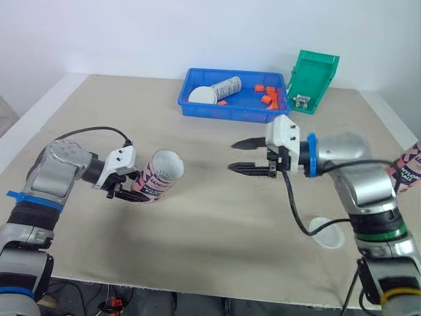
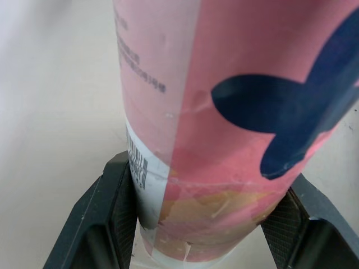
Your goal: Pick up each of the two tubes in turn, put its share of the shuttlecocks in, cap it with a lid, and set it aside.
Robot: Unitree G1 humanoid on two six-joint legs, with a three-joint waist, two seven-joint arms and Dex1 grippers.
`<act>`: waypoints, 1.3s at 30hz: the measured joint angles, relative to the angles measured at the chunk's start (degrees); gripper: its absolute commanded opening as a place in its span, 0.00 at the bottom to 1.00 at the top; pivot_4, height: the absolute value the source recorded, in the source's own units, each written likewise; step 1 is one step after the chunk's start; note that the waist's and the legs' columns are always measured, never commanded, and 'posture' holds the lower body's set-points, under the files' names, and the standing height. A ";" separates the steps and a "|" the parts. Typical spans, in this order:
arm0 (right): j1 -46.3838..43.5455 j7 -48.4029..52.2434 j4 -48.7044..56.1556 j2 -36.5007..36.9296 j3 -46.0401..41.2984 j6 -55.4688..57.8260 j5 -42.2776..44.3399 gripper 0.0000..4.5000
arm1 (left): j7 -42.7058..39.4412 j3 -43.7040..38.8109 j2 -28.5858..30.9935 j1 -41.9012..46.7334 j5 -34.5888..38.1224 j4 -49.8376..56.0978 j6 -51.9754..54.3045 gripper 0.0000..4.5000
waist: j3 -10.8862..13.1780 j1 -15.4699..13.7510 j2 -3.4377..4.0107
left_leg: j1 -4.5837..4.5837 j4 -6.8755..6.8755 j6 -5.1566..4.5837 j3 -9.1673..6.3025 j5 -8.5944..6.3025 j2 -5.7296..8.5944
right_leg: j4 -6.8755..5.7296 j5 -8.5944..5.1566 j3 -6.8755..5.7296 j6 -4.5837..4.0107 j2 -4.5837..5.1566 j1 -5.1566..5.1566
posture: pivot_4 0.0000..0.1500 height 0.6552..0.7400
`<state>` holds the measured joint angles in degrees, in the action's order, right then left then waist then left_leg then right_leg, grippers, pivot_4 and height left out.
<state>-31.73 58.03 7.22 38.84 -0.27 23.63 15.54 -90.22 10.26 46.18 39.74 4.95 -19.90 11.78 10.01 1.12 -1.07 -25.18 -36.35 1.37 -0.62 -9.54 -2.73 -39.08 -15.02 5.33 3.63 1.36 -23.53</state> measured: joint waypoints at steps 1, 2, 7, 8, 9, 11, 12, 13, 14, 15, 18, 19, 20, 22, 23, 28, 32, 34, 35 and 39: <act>1.04 -1.29 -0.23 -0.01 -1.03 0.11 -0.22 0.59 | 0.02 -0.10 0.09 -0.19 0.05 0.04 0.00 0.58 | 0.00 0.02 0.01 | 0.00 0.00 0.02 0.02 -0.01 0.00 | 0.00 0.01 0.03 0.02 0.00 -0.02 | 1.00 0.62; 3.37 -4.44 0.02 -0.31 -3.77 0.36 -0.22 0.59 | -0.01 -0.06 0.12 -0.20 0.04 0.12 -0.05 0.58 | 0.00 0.05 0.02 | -0.01 0.03 0.01 0.09 -0.01 0.01 | 0.01 0.03 0.12 0.05 0.00 -0.05 | 1.00 0.62; 12.10 -17.01 -0.27 -1.36 -14.35 0.81 -1.50 0.59 | -0.38 0.35 0.06 0.45 -0.16 -0.92 -0.64 0.58 | 0.00 0.13 0.02 | 0.05 0.02 0.02 0.10 -0.05 0.05 | 0.03 -0.07 0.16 0.23 0.01 0.01 | 1.00 0.62; 12.80 -18.23 -0.62 -1.45 -15.11 0.80 -1.67 0.59 | -0.44 0.55 0.02 0.77 -0.24 -1.33 -0.67 0.58 | 0.00 0.16 0.02 | 0.07 0.01 0.02 0.09 -0.05 0.04 | 0.03 -0.09 0.16 0.25 0.00 0.02 | 1.00 0.62; 13.33 -19.62 -1.40 -1.74 -15.79 0.78 -1.84 0.59 | -0.43 0.72 -0.03 1.01 -0.44 -1.63 -0.70 0.58 | 0.00 0.18 0.02 | 0.11 0.00 0.02 0.10 -0.05 0.03 | 0.03 -0.10 0.17 0.15 -0.01 0.03 | 1.00 0.62; 13.72 -21.30 -2.65 -2.10 -15.97 0.11 -2.32 0.59 | -0.37 1.00 -0.12 1.37 -0.59 -1.99 -0.76 0.58 | 0.00 0.21 0.02 | 0.11 -0.03 -0.01 0.11 -0.02 0.03 | 0.03 -0.11 0.20 0.04 -0.02 0.04 | 1.00 0.62; 13.87 -22.17 -3.67 -2.32 -15.97 -0.43 -2.44 0.59 | -0.30 1.04 -0.15 1.40 -0.60 -2.06 -0.85 0.58 | 0.00 0.21 0.02 | 0.11 -0.06 -0.01 0.11 -0.01 0.03 | 0.03 -0.10 0.21 0.05 -0.01 0.05 | 1.00 0.62; 13.86 -22.54 -4.56 -2.42 -15.96 -0.68 -2.48 0.59 | -0.28 1.04 -0.17 1.40 -0.59 -2.07 -0.94 0.58 | 0.00 0.22 0.02 | 0.11 -0.10 -0.02 0.13 -0.01 0.04 | 0.03 -0.09 0.24 0.05 -0.01 0.06 | 1.00 0.62; 13.85 -23.16 -5.90 -2.51 -15.95 -1.12 -2.52 0.59 | -0.28 1.07 -0.18 1.40 -0.58 -2.08 -1.24 0.58 | 0.00 0.22 0.02 | 0.10 -0.11 -0.02 0.16 -0.01 0.04 | 0.04 -0.09 0.28 0.06 0.00 0.07 | 1.00 0.62; 13.84 -23.50 -7.09 -2.59 -15.94 -1.33 -2.55 0.59 | -0.30 1.09 -0.17 1.39 -0.57 -2.08 -1.49 0.58 | 0.00 0.21 0.02 | 0.10 -0.11 -0.02 0.18 -0.01 0.04 | 0.05 -0.09 0.31 0.07 0.00 0.07 | 1.00 0.62; 12.81 -23.58 -10.98 -2.83 -14.85 -2.33 -2.93 0.59 | -0.41 1.11 -0.13 1.39 -0.57 -2.14 -1.77 0.58 | 0.00 0.23 0.02 | 0.10 -0.10 -0.02 0.19 -0.02 0.04 | 0.05 -0.10 0.32 0.09 -0.01 0.06 | 1.00 0.62; 12.60 -23.58 -11.34 -2.88 -14.59 -2.53 -3.05 0.59 | -0.39 1.11 -0.14 1.39 -0.56 -2.14 -1.79 0.58 | 0.00 0.22 0.03 | 0.10 -0.09 -0.02 0.18 -0.02 0.04 | 0.04 -0.10 0.31 0.09 -0.02 0.06 | 1.00 0.62; 11.75 -23.56 -12.66 -2.89 -13.59 -3.06 -3.59 0.59 | -0.40 1.09 -0.10 1.38 -0.56 -2.26 -1.83 0.58 | 0.00 0.23 0.03 | 0.12 -0.09 -0.02 0.17 -0.02 0.04 | 0.04 -0.10 0.31 0.09 -0.04 0.07 | 1.00 0.62; 8.94 -23.71 -16.63 -2.89 -11.57 -4.16 -5.07 0.59 | -0.27 1.10 -0.12 1.43 -0.59 -2.37 -1.93 0.58 | 0.01 0.30 0.05 | 0.13 -0.10 -0.02 0.20 -0.01 0.04 | 0.04 -0.06 0.34 0.09 -0.03 0.06 | 1.00 0.62; 7.53 -23.72 -18.81 -2.94 -10.56 -4.90 -5.76 0.59 | -0.22 1.08 -0.22 1.43 -0.54 -2.41 -1.98 0.58 | 0.01 0.25 0.05 | 0.11 -0.10 -0.03 0.18 -0.01 0.04 | 0.04 -0.06 0.32 0.09 -0.03 0.07 | 1.00 0.62; 0.86 -22.86 -29.21 -3.34 -7.32 -8.13 -7.59 0.59 | -0.26 1.00 -0.25 1.41 -0.43 -2.50 -1.93 0.58 | 0.01 0.26 0.05 | 0.11 -0.11 -0.03 0.20 -0.01 0.05 | 0.05 -0.06 0.35 0.11 -0.03 0.07 | 1.00 0.62; -4.38 -22.53 -38.20 -4.47 -5.34 -11.66 -9.25 0.59 | -0.22 0.84 -0.26 1.35 -0.35 -2.46 -1.88 0.58 | 0.01 0.27 0.06 | 0.11 -0.10 -0.03 0.19 -0.01 0.06 | 0.05 -0.07 0.35 0.13 -0.03 0.08 | 1.00 0.62; -7.02 -23.19 -43.03 -5.10 -4.64 -13.26 -10.31 0.46 | -0.18 0.61 -0.26 1.32 -0.34 -2.37 -1.85 0.58 | 0.01 0.28 0.06 | 0.11 -0.10 -0.03 0.20 0.00 0.07 | 0.05 -0.06 0.37 0.14 -0.03 0.08 | 1.00 0.62; -8.00 -23.41 -44.80 -5.40 -4.44 -13.89 -10.64 0.42 | -0.15 0.56 -0.27 1.31 -0.34 -2.31 -1.83 0.58 | 0.01 0.28 0.06 | 0.11 -0.10 -0.03 0.20 0.00 0.06 | 0.05 -0.05 0.36 0.14 -0.03 0.08 | 1.00 0.62; -9.65 -23.03 -47.45 -5.86 -4.16 -16.18 -11.20 0.01 | -0.07 0.22 -0.27 1.00 -0.22 -1.92 -1.68 0.58 | 0.01 0.24 0.06 | 0.09 -0.10 -0.03 0.18 -0.01 0.07 | 0.05 0.00 0.35 0.25 -0.02 0.08 | 1.00 0.62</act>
<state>-41.38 35.00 -40.22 32.99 -4.44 7.45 4.34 -90.29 10.47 45.91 40.74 4.74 -21.82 10.11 10.02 1.36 -1.01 -25.10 -36.45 1.34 -0.44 -9.55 -2.66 -39.03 -15.02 5.69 3.89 1.33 -23.45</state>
